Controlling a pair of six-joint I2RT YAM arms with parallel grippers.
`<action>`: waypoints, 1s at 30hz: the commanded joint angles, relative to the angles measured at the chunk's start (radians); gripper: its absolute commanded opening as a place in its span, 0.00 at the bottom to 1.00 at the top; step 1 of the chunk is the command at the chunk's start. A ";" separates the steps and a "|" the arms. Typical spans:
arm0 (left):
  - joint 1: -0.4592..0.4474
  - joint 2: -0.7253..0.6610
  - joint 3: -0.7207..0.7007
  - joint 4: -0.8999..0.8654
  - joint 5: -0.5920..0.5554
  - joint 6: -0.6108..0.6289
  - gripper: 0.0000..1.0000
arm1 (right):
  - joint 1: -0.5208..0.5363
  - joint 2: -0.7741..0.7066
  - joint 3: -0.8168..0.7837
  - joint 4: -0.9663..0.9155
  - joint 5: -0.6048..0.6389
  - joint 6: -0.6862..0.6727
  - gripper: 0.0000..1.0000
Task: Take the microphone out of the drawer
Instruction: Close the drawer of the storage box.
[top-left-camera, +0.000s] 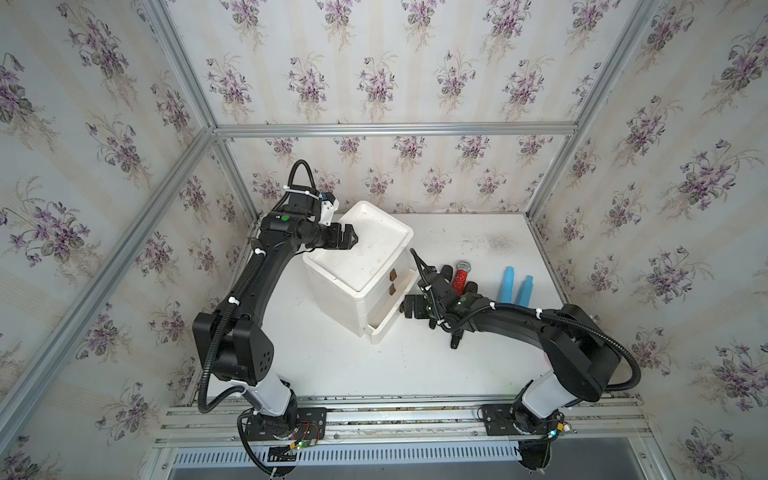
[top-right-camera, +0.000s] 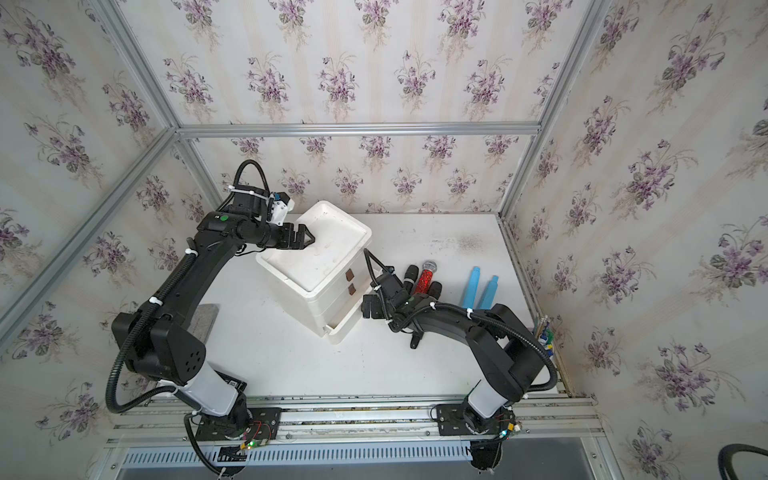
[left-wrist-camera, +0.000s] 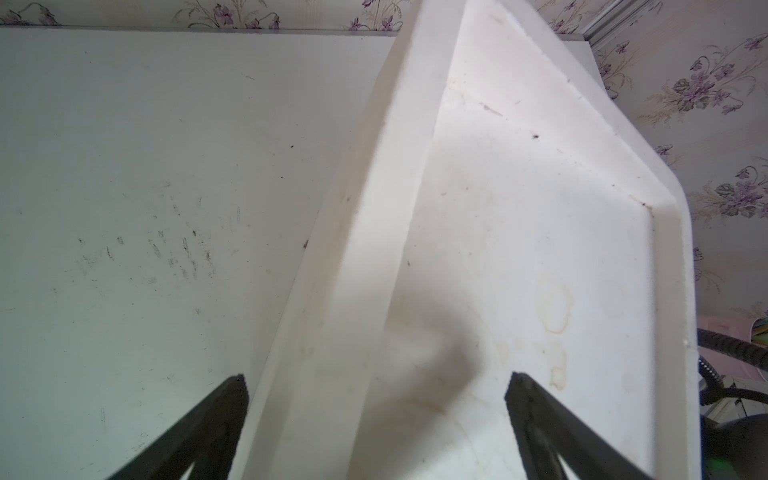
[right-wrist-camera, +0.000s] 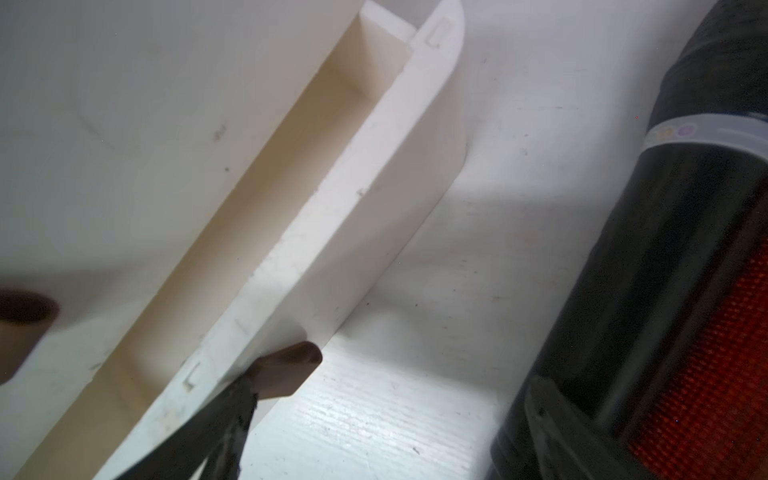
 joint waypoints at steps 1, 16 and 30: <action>0.000 -0.004 -0.004 -0.046 0.012 -0.008 0.99 | 0.001 0.018 0.015 0.054 -0.012 0.011 1.00; 0.000 -0.005 -0.002 -0.046 0.014 -0.006 0.99 | 0.006 0.103 0.061 0.121 -0.044 0.018 1.00; 0.000 -0.002 -0.002 -0.046 0.018 -0.008 0.99 | 0.014 0.125 0.062 0.138 -0.036 0.036 1.00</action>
